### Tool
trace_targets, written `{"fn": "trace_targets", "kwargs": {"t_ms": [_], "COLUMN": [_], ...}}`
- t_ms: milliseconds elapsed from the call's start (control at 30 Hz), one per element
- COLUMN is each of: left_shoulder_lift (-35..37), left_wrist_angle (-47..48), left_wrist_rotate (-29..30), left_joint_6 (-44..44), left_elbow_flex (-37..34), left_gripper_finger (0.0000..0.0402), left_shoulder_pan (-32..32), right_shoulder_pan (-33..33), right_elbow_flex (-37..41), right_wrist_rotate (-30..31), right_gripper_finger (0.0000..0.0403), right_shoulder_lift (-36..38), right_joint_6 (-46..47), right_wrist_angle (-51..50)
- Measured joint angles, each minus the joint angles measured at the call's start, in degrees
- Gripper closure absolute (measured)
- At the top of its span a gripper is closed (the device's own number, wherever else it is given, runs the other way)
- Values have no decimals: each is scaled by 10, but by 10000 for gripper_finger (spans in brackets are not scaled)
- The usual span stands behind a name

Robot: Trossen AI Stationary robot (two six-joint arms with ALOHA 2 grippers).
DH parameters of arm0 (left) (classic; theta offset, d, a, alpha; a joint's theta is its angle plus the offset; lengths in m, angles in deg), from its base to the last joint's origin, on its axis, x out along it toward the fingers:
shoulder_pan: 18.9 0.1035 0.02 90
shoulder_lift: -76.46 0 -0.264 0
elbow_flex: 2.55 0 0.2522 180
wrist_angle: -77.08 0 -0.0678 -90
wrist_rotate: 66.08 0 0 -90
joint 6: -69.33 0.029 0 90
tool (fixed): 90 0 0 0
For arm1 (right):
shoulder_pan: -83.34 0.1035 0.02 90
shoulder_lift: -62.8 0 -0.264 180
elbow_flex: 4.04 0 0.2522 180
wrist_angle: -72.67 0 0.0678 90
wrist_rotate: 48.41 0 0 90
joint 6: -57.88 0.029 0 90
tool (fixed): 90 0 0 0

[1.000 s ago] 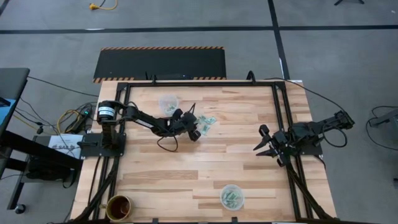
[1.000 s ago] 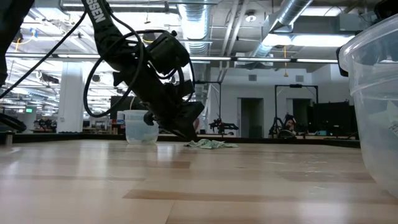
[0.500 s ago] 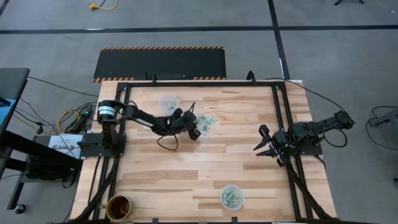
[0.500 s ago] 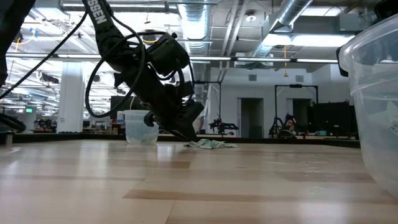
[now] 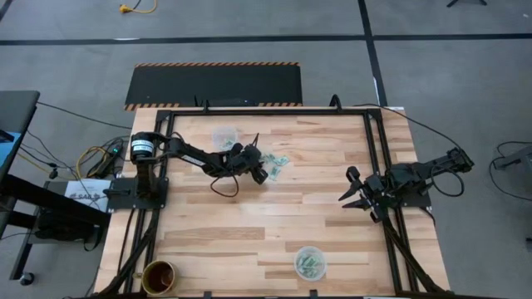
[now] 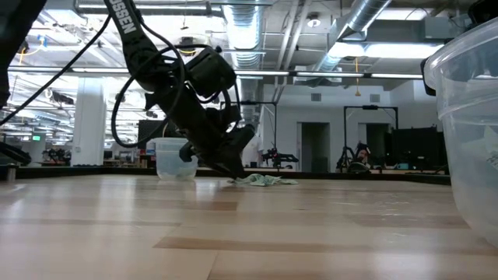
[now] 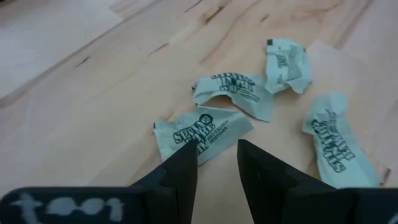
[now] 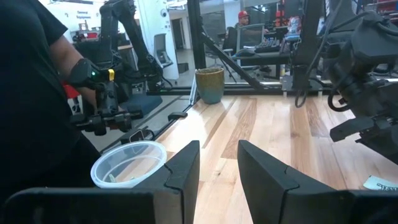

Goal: Pick and place Stevia / Truvia into bins
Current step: Put the white stevia packet into the top transparent container

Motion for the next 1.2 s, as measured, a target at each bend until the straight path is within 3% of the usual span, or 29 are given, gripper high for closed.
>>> {"fn": "trace_targets", "kwargs": {"t_ms": [200, 467, 1200], "left_shoulder_lift": [0, 0, 0], "left_wrist_angle": [14, 30, 30], "left_wrist_rotate": [-45, -49, -49], "left_joint_6": [-6, -14, -35], "left_elbow_flex": [0, 1, 1], "left_gripper_finger": [310, 395, 401], "left_shoulder_pan": [9, 5, -54], "right_shoulder_pan": [0, 0, 0], "right_elbow_flex": [0, 0, 0], "right_wrist_rotate": [0, 0, 0], "right_gripper_finger": [300, 300, 300], "right_shoulder_lift": [0, 0, 0], "right_joint_6": [0, 0, 0], "right_wrist_angle": [0, 0, 0]}}
